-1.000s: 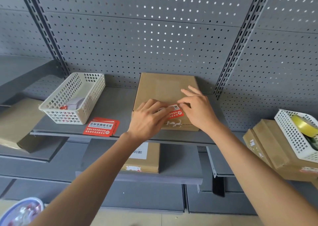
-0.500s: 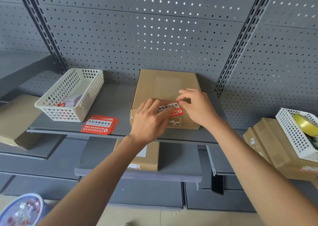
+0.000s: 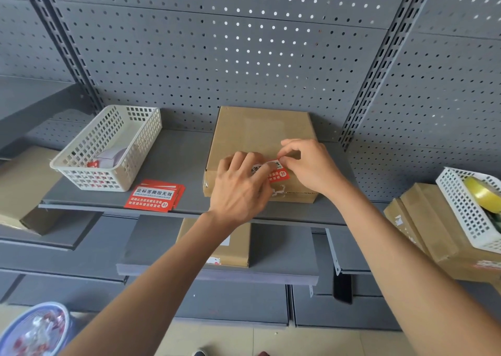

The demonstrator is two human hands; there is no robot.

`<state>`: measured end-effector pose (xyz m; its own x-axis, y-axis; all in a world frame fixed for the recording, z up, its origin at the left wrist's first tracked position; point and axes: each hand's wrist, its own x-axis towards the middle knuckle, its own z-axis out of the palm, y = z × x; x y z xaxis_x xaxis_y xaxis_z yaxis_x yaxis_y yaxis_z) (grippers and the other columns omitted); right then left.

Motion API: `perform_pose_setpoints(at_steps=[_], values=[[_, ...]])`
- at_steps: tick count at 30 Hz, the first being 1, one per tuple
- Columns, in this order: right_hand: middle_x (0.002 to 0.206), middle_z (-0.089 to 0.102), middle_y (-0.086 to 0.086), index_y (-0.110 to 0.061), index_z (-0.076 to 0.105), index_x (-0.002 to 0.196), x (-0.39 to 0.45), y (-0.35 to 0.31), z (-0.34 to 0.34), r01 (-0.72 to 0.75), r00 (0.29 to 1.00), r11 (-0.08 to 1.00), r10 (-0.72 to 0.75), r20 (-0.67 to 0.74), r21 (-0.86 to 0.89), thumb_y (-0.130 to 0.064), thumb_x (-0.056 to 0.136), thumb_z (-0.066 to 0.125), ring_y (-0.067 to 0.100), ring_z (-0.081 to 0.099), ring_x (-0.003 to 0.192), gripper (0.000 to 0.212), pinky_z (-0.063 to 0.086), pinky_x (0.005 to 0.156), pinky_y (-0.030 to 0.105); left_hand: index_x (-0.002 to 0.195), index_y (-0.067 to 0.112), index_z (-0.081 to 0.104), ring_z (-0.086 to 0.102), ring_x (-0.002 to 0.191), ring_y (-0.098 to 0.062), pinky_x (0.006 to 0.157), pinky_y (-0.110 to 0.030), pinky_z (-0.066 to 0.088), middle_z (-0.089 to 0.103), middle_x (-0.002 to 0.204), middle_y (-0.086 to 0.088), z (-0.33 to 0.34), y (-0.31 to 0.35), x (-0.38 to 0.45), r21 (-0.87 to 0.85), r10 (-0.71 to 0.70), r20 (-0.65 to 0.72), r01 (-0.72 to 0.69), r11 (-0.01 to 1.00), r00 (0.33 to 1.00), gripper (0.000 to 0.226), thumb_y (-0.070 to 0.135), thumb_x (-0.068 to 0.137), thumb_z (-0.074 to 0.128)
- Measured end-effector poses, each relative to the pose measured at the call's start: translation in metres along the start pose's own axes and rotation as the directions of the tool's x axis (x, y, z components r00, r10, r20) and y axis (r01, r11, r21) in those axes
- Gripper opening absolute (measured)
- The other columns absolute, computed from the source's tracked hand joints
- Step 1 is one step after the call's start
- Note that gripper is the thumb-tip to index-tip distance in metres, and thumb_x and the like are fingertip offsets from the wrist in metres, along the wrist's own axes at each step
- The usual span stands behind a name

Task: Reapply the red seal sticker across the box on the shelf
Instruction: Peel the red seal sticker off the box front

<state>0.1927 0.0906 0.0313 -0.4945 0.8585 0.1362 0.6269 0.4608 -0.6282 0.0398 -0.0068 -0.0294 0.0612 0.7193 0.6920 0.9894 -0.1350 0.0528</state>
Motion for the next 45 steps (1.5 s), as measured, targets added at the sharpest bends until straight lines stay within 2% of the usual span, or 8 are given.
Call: perform_pose_setpoints(at_steps=[7,13,17,22,29,36,41,45], values=[[0.139,0.057,-0.011,-0.024,0.073,0.093,0.001,-0.008,-0.005,0.006,0.999,0.995,-0.001,0.046,-0.097,-0.031,0.093,0.065,0.015,0.045,0.133,0.01,0.026,0.11,0.044,0.108,0.015,0.068,0.055,0.092,-0.03,0.08,-0.042,0.041,0.062,0.112,-0.007,0.0,0.006,0.003,0.041,-0.08,0.072,0.077,0.996,0.994,0.032,0.033,0.086,0.053],[0.131,0.057,-0.009,-0.025,0.073,0.085,0.009,-0.012,0.0,0.016,0.998,0.973,-0.004,0.056,-0.229,-0.031,0.095,0.061,0.022,0.046,0.124,0.016,0.034,0.098,0.044,0.104,0.013,0.068,0.056,0.092,-0.03,0.08,-0.042,0.041,0.063,0.11,-0.007,0.003,0.005,0.001,0.024,-0.089,0.061,0.088,0.996,0.994,0.029,0.032,0.086,0.056],[0.131,0.054,-0.009,-0.026,0.071,0.083,0.012,-0.012,0.003,0.027,0.997,0.956,-0.005,0.074,-0.293,-0.027,0.099,0.056,0.024,0.043,0.121,0.022,0.031,0.093,0.043,0.105,0.015,0.069,0.056,0.091,-0.029,0.08,-0.042,0.041,0.064,0.11,-0.007,0.003,0.005,0.001,0.024,-0.093,0.062,0.092,0.995,0.994,0.029,0.033,0.086,0.056],[0.132,0.05,-0.008,-0.027,0.066,0.085,0.013,-0.01,0.009,0.041,0.997,0.939,-0.019,0.068,-0.341,-0.025,0.1,0.051,0.022,0.04,0.122,0.021,0.028,0.095,0.043,0.108,0.015,0.069,0.057,0.091,-0.03,0.08,-0.042,0.042,0.064,0.109,-0.008,0.003,0.004,0.0,0.015,-0.094,0.053,0.093,0.996,0.994,0.03,0.032,0.086,0.057],[0.135,0.047,-0.009,-0.025,0.064,0.087,0.009,-0.004,0.014,0.033,0.999,0.954,-0.025,0.032,-0.297,-0.021,0.101,0.047,0.02,0.036,0.126,0.022,0.025,0.099,0.041,0.105,0.015,0.07,0.056,0.09,-0.028,0.081,-0.041,0.04,0.064,0.109,-0.007,0.004,0.004,-0.001,0.009,-0.096,0.038,0.096,0.995,0.995,0.028,0.033,0.086,0.059],[0.137,0.048,-0.008,-0.023,0.064,0.095,0.01,-0.001,0.014,0.043,0.999,0.953,-0.039,0.019,-0.299,-0.02,0.099,0.046,0.021,0.036,0.127,0.019,0.019,0.091,0.034,0.101,0.023,0.074,0.055,0.09,-0.023,0.077,-0.04,0.042,0.064,0.101,0.002,-0.006,0.009,0.012,-0.092,-0.218,0.082,0.225,0.97,0.973,0.031,0.047,0.087,0.06],[0.139,0.049,-0.01,-0.028,0.059,0.093,0.013,0.001,0.013,0.025,0.999,0.968,-0.018,0.032,-0.249,-0.024,0.101,0.047,0.021,0.037,0.131,0.015,0.024,0.098,0.038,0.1,0.028,0.071,0.055,0.098,-0.022,0.078,-0.038,0.041,0.066,0.094,0.009,-0.013,0.001,0.043,-0.154,-0.326,0.197,0.357,0.921,0.925,0.019,0.042,0.091,0.062],[0.139,0.049,-0.011,-0.029,0.063,0.09,0.014,0.002,0.013,0.021,0.999,0.975,-0.015,0.029,-0.22,-0.019,0.099,0.047,0.02,0.037,0.132,0.02,0.021,0.095,0.036,0.1,0.033,0.072,0.048,0.102,-0.02,0.082,-0.037,0.03,0.06,0.088,0.012,-0.013,-0.005,0.057,-0.199,-0.328,0.361,0.416,0.887,0.873,0.015,0.04,0.09,0.063]])
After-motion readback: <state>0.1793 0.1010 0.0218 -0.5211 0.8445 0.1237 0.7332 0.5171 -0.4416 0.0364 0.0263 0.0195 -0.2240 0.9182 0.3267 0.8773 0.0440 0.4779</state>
